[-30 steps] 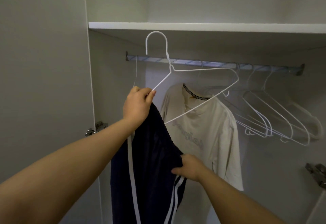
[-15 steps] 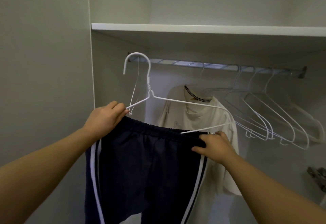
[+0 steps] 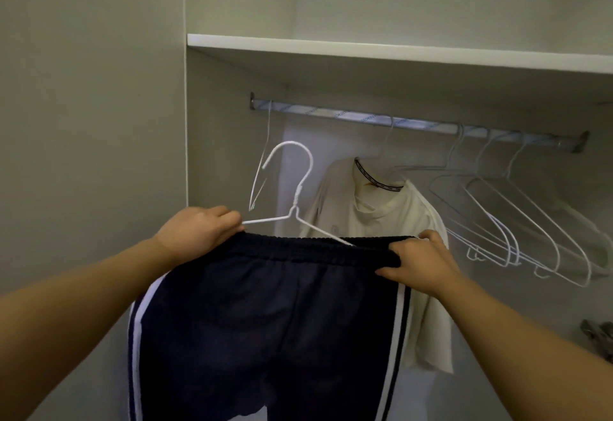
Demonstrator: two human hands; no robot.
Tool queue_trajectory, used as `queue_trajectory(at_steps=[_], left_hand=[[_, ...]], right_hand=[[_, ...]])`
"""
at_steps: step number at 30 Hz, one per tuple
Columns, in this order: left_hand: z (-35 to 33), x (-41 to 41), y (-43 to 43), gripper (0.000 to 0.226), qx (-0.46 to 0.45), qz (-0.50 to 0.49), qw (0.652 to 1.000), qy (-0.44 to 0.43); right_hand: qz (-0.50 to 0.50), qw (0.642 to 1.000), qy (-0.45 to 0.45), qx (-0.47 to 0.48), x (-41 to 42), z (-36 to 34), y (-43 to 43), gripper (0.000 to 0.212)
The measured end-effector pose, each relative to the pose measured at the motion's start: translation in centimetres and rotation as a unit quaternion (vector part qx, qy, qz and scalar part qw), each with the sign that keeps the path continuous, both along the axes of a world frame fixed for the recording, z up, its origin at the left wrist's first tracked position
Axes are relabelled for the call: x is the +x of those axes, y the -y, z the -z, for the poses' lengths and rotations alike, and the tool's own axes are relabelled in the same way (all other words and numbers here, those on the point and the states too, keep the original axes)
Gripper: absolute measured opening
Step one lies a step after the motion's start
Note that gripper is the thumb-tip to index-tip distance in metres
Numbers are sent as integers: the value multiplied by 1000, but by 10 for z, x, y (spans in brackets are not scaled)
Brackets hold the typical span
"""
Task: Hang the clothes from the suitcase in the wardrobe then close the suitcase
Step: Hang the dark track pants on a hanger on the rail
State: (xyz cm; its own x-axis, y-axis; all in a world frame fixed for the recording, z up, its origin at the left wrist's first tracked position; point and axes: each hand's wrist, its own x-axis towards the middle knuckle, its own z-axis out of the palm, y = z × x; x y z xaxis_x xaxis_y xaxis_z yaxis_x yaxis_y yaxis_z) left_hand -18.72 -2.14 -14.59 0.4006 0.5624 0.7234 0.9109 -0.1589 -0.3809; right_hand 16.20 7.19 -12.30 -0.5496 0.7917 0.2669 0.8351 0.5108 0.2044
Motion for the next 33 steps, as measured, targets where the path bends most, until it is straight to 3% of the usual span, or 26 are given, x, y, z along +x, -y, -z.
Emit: queue_trajectory(at_steps=[3, 8, 12, 14, 16, 19, 24, 26, 28, 29, 32, 33], left_hand=[[0, 11, -7, 43, 8, 17, 1000, 13], [-2, 26, -10, 44, -4, 39, 999, 35], [-4, 36, -13, 58, -63, 19, 983, 172], [-5, 38, -14, 42, -120, -16, 962, 246], [-6, 43, -18, 27, -145, -28, 947, 286], [-8, 55, -28, 22, -163, -22, 927, 338], [-18, 82, -46, 24, -203, -42, 944, 256], [-25, 98, -54, 23, -224, -53, 931, 281], [-32, 118, -59, 21, -284, -60, 888, 357], [-33, 128, -61, 19, -330, -47, 844, 420], [-37, 158, -60, 21, -457, 9, 662, 594], [-39, 167, -61, 20, -473, 20, 630, 615]], right_hand=[[-32, 996, -66, -49, -16, -2, 5, 32], [-49, 951, -249, -174, -24, -2, 10, 46], [-61, 912, -352, -204, -24, -5, 12, 40], [-37, 906, -348, -238, -16, -7, 9, 43], [-17, 902, -326, -283, -7, -10, 10, 30], [-5, 853, -389, -349, -2, -10, 14, 22], [20, 812, -441, -382, 8, -11, 13, 21], [26, 804, -456, -381, 8, -13, 11, 15], [35, 793, -477, -378, 4, -16, 10, 11], [40, 783, -492, -378, 2, -18, 10, 11], [60, 741, -547, -385, -3, -23, 3, 17], [69, 723, -570, -384, -6, -25, 1, 19]])
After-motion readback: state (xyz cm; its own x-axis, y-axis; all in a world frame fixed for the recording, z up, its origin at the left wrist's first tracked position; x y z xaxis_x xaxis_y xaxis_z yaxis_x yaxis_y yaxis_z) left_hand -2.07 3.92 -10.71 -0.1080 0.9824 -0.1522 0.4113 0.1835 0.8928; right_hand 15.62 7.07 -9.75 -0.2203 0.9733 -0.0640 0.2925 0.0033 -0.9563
